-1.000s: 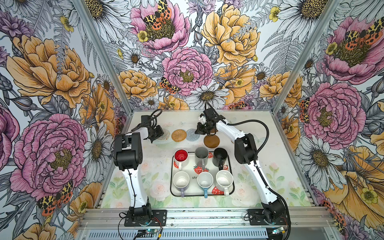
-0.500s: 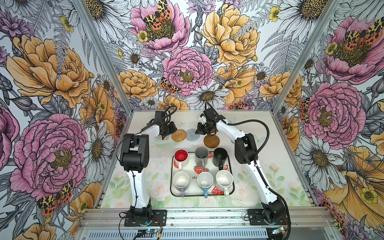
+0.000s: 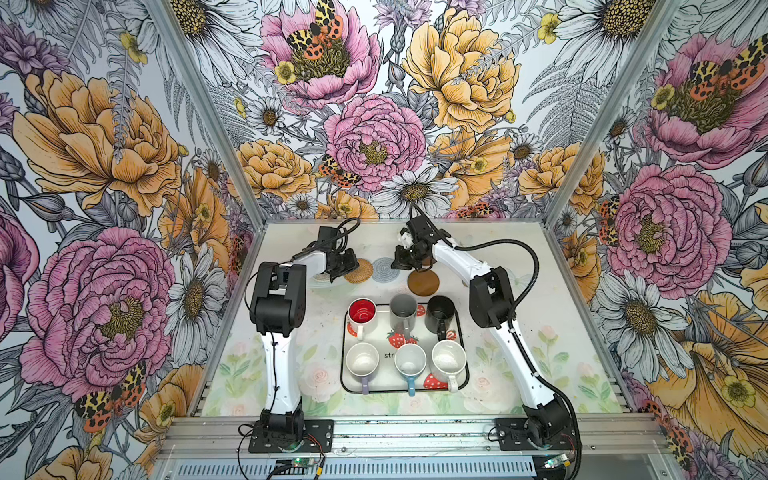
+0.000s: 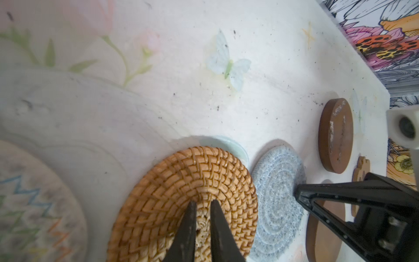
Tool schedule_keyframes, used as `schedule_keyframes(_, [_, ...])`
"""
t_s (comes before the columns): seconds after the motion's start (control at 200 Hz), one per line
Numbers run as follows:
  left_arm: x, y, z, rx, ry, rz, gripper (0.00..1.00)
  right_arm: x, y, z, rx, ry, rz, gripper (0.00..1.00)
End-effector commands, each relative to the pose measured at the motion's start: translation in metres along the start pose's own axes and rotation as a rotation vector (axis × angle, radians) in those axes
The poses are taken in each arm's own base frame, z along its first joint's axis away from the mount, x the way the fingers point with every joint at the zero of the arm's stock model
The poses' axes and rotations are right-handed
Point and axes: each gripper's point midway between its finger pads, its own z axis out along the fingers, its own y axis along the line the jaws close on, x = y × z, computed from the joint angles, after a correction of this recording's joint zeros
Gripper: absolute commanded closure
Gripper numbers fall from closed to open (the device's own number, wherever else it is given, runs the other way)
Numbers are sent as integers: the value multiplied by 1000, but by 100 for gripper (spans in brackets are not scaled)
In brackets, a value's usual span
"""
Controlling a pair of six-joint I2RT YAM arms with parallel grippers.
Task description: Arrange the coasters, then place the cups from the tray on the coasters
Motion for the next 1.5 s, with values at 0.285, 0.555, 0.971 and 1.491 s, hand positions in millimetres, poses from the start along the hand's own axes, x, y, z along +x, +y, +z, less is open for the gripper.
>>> schedule_keyframes(0.285, [-3,34,1,-67,-6,-44,86,8,32,6,-63,29,-55,96])
schedule_keyframes(0.555, [-6,37,-2,-61,-11,-47,86,10,17,14,-33,36,-31,92])
schedule_keyframes(0.971, [-23,10,-12,24,-58,-23,81,16,6,25,-10,50,-3,91])
schedule_keyframes(1.491, [-39,-19,-44,110,-145,4,78,24,17,36,-28,69,-4,91])
